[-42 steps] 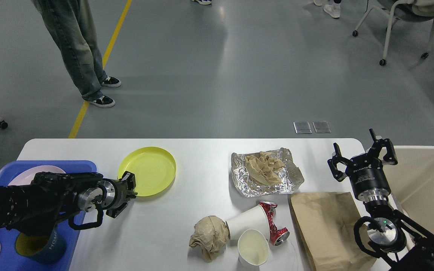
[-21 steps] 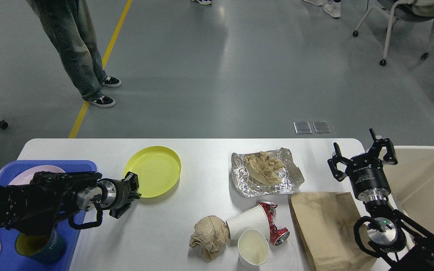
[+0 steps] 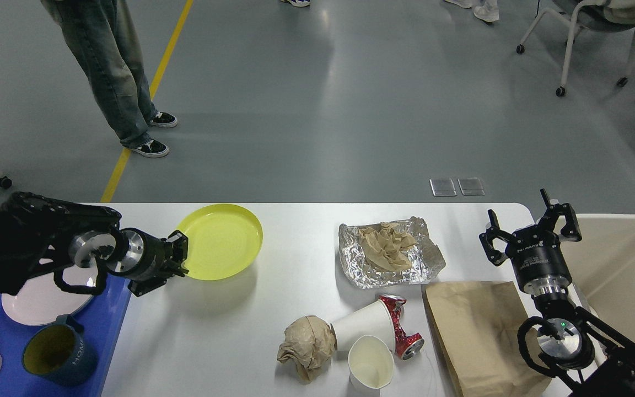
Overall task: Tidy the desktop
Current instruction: 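Lift the yellow plate and carry it over the blue tray, then lower the yellow plate onto the pink plate on the tray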
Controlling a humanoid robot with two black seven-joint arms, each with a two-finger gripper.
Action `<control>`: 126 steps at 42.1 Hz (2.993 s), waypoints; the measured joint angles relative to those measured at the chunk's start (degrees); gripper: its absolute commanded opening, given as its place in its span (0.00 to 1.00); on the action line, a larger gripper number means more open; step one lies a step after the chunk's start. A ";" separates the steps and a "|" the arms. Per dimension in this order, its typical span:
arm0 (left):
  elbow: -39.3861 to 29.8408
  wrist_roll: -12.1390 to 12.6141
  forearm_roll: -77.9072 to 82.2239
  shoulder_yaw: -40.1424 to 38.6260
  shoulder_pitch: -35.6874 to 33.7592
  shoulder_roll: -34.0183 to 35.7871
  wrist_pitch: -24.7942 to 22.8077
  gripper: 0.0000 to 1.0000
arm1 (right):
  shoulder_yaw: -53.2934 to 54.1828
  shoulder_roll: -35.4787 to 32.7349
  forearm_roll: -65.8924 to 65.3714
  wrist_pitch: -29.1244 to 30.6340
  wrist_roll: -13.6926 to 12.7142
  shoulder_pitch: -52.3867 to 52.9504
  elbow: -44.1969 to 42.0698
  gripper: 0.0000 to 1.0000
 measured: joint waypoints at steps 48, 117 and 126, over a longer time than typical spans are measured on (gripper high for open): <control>-15.82 -9.39 -0.24 36.46 -37.40 5.07 -17.62 0.00 | 0.00 -0.04 0.00 0.01 0.01 0.02 0.00 1.00; 28.27 -7.25 2.29 7.92 21.05 15.70 -10.38 0.00 | 0.00 0.00 0.00 0.01 0.02 -0.03 0.00 1.00; 28.25 -6.50 2.41 7.85 22.29 14.16 -8.31 0.00 | 0.00 0.00 0.00 0.01 0.02 -0.02 0.00 1.00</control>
